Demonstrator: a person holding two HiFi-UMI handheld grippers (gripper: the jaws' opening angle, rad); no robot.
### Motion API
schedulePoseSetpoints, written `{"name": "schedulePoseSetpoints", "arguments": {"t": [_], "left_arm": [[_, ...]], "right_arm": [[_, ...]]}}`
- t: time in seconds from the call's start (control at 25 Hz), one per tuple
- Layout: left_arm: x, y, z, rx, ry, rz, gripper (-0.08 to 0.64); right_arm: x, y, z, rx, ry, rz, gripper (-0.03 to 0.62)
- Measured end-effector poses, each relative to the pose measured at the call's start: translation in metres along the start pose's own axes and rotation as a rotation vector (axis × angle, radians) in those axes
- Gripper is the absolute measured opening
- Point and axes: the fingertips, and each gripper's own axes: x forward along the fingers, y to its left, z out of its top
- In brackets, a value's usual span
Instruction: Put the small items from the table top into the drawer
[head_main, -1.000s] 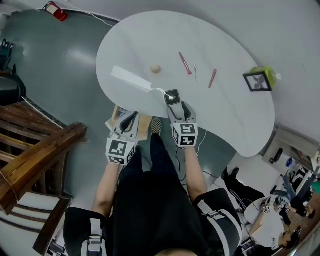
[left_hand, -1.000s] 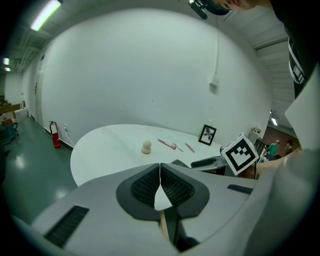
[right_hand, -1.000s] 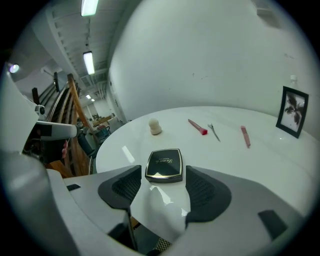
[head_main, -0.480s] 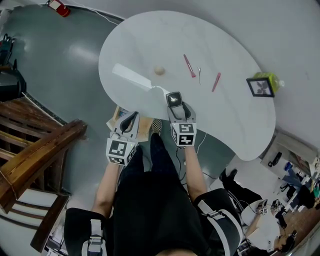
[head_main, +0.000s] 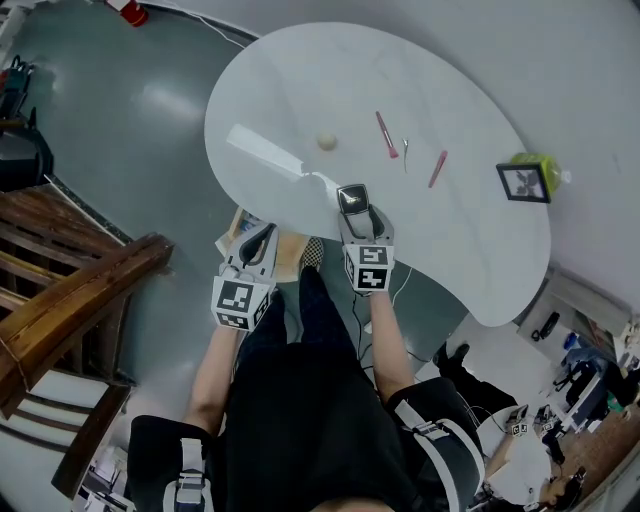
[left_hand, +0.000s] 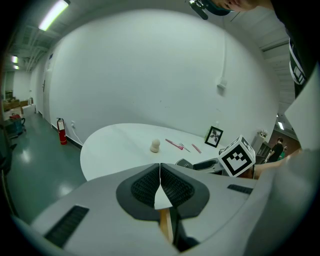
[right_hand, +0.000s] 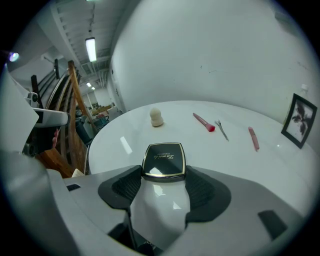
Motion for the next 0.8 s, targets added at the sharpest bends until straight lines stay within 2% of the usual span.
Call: {"name": "schedulePoseSetpoints", "arguments": {"t": [0.36, 0.6, 0.8], "left_arm": [[-0.022, 0.008, 0.003, -0.001, -0.026, 0.032, 0.021], [-0.041, 0.012, 0.01, -0.001, -0.063, 0.051, 0.02], [-0.065, 0.016, 0.016, 0.001, -0.097, 0.077, 0.021]], "right_arm": [[-0.006, 0.002, 0.008, -0.015, -0.039, -0.009, 0.276], [-0.028, 0.016, 0.035, -0.039, -0.11, 0.001, 0.275], [-0.05, 0.043, 0.058, -0.081, -0.164, 0.041, 0.276]]}}
